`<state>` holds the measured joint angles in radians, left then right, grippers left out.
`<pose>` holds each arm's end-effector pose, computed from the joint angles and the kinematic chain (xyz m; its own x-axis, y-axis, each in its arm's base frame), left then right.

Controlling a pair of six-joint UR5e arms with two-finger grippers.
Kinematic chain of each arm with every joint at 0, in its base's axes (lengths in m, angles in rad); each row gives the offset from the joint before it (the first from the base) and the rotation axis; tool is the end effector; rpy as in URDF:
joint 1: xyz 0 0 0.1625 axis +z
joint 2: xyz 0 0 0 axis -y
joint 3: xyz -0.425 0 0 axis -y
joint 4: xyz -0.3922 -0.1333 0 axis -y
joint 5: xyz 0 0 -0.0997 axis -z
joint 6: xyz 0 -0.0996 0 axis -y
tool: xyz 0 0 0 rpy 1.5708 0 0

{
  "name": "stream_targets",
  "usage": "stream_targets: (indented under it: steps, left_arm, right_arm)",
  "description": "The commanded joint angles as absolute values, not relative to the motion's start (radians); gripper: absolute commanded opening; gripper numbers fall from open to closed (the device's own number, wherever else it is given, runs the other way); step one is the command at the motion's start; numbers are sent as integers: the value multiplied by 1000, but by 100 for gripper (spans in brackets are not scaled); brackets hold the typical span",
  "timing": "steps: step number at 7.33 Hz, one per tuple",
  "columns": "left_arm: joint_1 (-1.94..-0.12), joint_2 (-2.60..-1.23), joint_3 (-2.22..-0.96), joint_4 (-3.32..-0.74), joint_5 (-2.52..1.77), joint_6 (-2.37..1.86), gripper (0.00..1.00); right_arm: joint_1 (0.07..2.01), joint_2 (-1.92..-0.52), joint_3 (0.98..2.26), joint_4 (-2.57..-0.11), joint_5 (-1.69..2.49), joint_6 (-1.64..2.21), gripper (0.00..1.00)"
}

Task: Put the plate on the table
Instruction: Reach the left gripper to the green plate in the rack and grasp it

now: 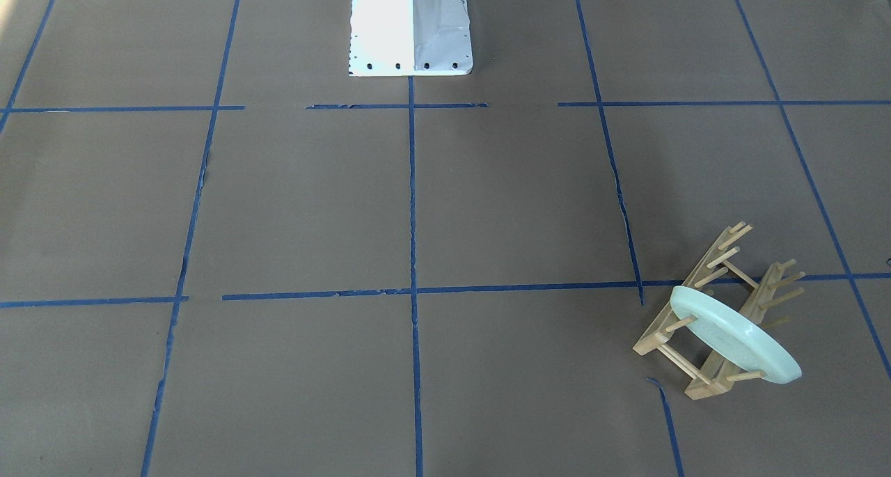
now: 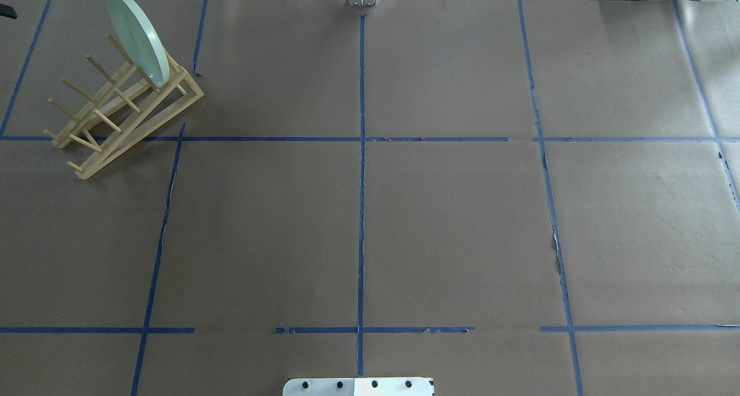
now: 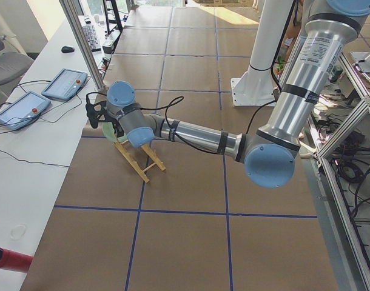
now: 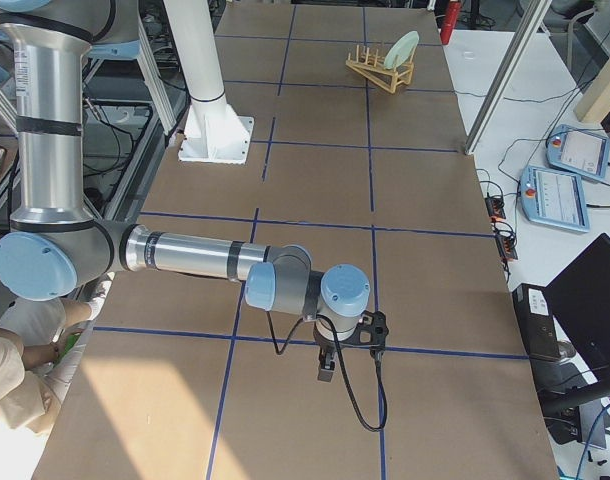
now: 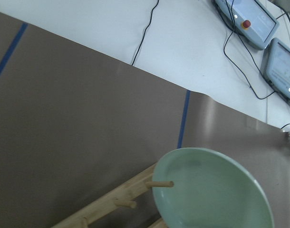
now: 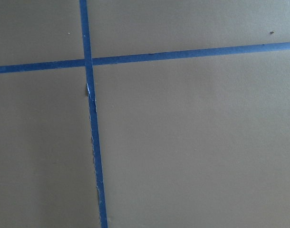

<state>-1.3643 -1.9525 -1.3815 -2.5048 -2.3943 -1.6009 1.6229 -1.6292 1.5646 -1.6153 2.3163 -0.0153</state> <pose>0.0737 -0.6459 0.4210 0.0722 -0.4443 -0.8930 0.5318 0.7745 -0.3424 0.0895 -0.4537 0.6957 0.7306 0.0968 0.6759 -0.0406 0.9943 -0.0986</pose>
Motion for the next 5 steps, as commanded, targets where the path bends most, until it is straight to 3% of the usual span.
stream_targets:
  steps: [1,3,4,5]
  left_arm:
    - [-1252,-2006,-1318,-2643,-2194,-1972,100]
    - [-1197,-2043,-1287,-2648,-2105,-2031,98]
    - [-1197,-2048,-1281,-2646,-2103,-2033,87]
    - [-1195,-2049,-1281,-2648,-2103,-2033,67]
  right_arm:
    - [1623,-1629,1565,-1615,2316,-15,100]
    - [1623,-1629,1565,-1615,2316,-15,100]
    - [1623,-1629,1565,-1615,2316,-15,100]
    - [1623,-1629,1565,-1615,2316,-15,100]
